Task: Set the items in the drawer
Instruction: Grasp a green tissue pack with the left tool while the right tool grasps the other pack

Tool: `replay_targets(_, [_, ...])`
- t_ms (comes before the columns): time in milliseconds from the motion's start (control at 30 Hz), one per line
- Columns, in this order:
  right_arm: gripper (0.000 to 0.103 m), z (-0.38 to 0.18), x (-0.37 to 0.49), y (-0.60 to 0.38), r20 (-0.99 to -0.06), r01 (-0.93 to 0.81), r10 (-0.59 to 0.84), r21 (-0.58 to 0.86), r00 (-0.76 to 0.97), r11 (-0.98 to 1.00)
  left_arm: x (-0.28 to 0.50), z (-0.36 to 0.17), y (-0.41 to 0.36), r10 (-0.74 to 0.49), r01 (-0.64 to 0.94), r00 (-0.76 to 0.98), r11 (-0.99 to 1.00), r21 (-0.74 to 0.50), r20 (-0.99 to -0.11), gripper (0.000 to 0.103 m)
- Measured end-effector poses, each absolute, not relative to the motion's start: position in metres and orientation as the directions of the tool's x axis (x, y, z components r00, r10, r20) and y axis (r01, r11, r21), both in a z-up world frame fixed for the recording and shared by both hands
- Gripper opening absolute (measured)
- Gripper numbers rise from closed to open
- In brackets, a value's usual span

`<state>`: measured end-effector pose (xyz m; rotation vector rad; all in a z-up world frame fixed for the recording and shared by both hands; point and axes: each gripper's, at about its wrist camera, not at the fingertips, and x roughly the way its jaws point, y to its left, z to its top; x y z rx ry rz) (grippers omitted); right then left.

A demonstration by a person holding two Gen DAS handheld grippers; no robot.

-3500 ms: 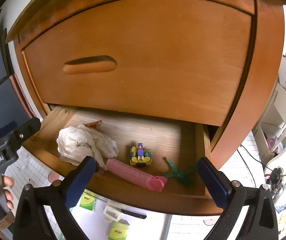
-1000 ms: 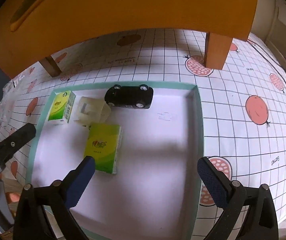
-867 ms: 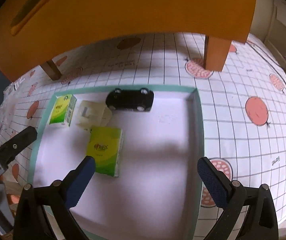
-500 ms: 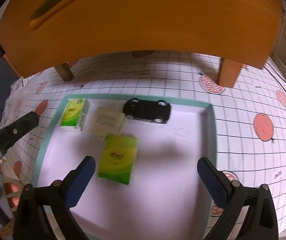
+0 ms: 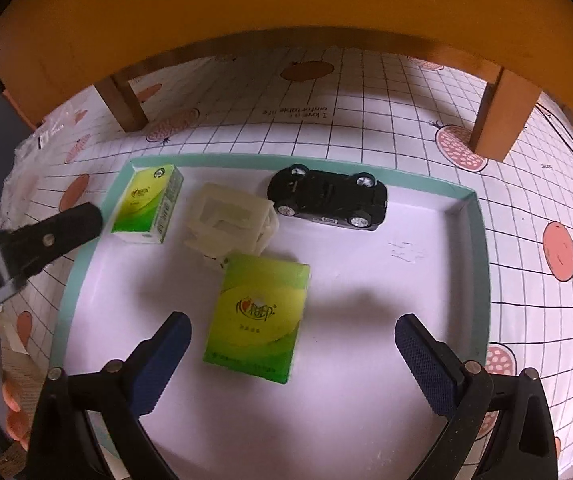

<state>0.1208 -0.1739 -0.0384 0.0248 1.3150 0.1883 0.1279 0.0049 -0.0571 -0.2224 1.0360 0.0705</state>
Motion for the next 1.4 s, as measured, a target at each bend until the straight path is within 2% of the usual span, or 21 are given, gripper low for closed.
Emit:
replay_targets(167, [0.103,-0.044,0.122,-0.168,-0.963,-0.141,0.141,0.111,0.229,0.984,0.148,-0.062,-0.004,0.002,-0.133,0.491,0.988,-0.073,-0.871,0.103])
replay_targets(233, [0.1,-0.044,0.121,-0.166,-0.964,-0.145,0.144,0.113,0.225,0.983,0.152,-0.065,-0.006,0.006,-0.128,0.483,0.99,-0.064,-0.876,0.098])
replay_targets(300, [0.095,-0.045,0.122,-0.166,-0.964,-0.146,0.145,0.114,0.224,0.983,0.157,-0.069,-0.007,0.013,-0.126,0.471,0.991,-0.053,-0.882,0.085])
replay_targets(467, [0.093,-0.044,0.122,-0.165,-0.963,-0.138,0.152,0.123,0.222,0.983,0.165,-0.074,-0.014,0.015,-0.095,0.464,0.995,-0.033,-0.886,0.081])
replay_targets(567, [0.085,-0.043,0.122,-0.164,-0.964,-0.136,0.154,0.127,0.218,0.983,0.17,-0.076,-0.017,0.03,-0.085,0.46,0.996,-0.01,-0.887,0.081])
replay_targets(667, [0.08,-0.044,0.122,-0.164,-0.966,-0.136,0.15,0.123,0.212,0.983,0.172,-0.077,-0.014,0.042,-0.1,0.458,0.995,-0.004,-0.888,0.072])
replay_targets(733, [0.069,-0.045,0.122,-0.164,-0.967,-0.135,0.147,0.121,0.207,0.983,0.172,-0.076,-0.012,0.037,-0.107,0.462,0.994,-0.015,-0.886,0.07])
replay_targets(933, [0.05,-0.046,0.123,-0.164,-0.97,-0.137,0.14,0.114,0.198,0.984,0.169,-0.065,-0.015,0.025,-0.097,0.504,0.995,-0.028,-0.863,0.068])
replay_targets(1067, [0.05,-0.046,0.123,-0.163,-0.971,-0.141,0.138,0.112,0.193,0.984,0.173,-0.068,-0.02,-0.013,-0.061,0.493,0.997,-0.049,-0.87,0.067])
replay_targets(1167, [0.05,-0.046,0.123,-0.164,-0.972,-0.14,0.141,0.115,0.189,0.983,0.175,-0.075,-0.02,-0.04,-0.059,0.469,0.995,-0.077,-0.882,0.06])
replay_targets(1400, [0.05,-0.045,0.123,-0.164,-0.973,-0.138,0.143,0.118,0.184,0.983,0.181,-0.085,-0.015,-0.066,-0.064,0.446,0.992,-0.106,-0.893,0.056])
